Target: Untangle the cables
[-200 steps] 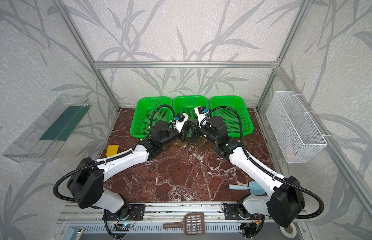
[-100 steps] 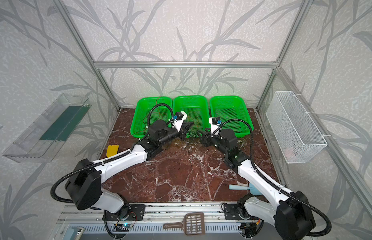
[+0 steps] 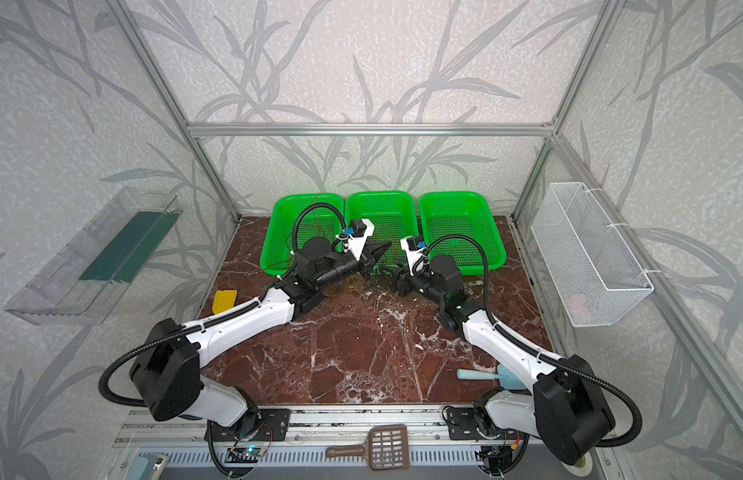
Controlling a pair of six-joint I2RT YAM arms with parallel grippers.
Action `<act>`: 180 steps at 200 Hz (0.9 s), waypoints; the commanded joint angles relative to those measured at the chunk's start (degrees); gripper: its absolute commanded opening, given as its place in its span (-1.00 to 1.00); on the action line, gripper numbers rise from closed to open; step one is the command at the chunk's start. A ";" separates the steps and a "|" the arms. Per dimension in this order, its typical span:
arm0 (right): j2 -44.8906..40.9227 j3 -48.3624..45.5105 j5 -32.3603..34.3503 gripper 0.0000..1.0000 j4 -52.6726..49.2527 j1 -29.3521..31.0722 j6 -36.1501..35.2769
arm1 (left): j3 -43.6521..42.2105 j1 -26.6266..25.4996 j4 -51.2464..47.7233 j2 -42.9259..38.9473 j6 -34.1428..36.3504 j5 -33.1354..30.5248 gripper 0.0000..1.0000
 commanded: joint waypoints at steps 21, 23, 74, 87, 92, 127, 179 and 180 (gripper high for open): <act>6.47 0.72 -4.30 -0.11 9.17 0.98 3.77 | 3.39 -1.08 0.06 -1.94 -0.44 2.48 -1.00; 6.75 0.64 -4.36 -0.13 9.26 0.93 3.85 | 3.49 -1.10 -0.13 -1.99 -0.22 2.45 -1.00; 11.60 -4.67 -3.67 -0.40 14.51 1.07 7.22 | 13.48 -1.06 -7.10 -0.64 5.71 0.90 -1.00; 12.48 -5.86 -3.24 -0.40 15.46 1.11 7.62 | 15.86 -1.06 -8.51 -0.17 6.68 0.93 -1.00; 12.76 -6.15 -3.04 -0.40 15.71 1.17 7.70 | 16.73 -1.04 -9.02 0.05 7.10 1.02 -1.00; 15.64 -8.19 -2.84 -0.42 17.29 1.31 9.18 | 21.42 -0.95 -11.44 0.91 10.05 0.74 -1.00; 20.58 -10.90 -1.60 -0.37 20.00 1.59 11.77 | 29.05 0.49 -14.85 1.89 13.36 0.39 -1.00; 20.65 -10.91 -1.60 -0.37 20.11 1.61 11.81 | 29.24 0.52 -14.84 1.92 13.36 0.40 -1.00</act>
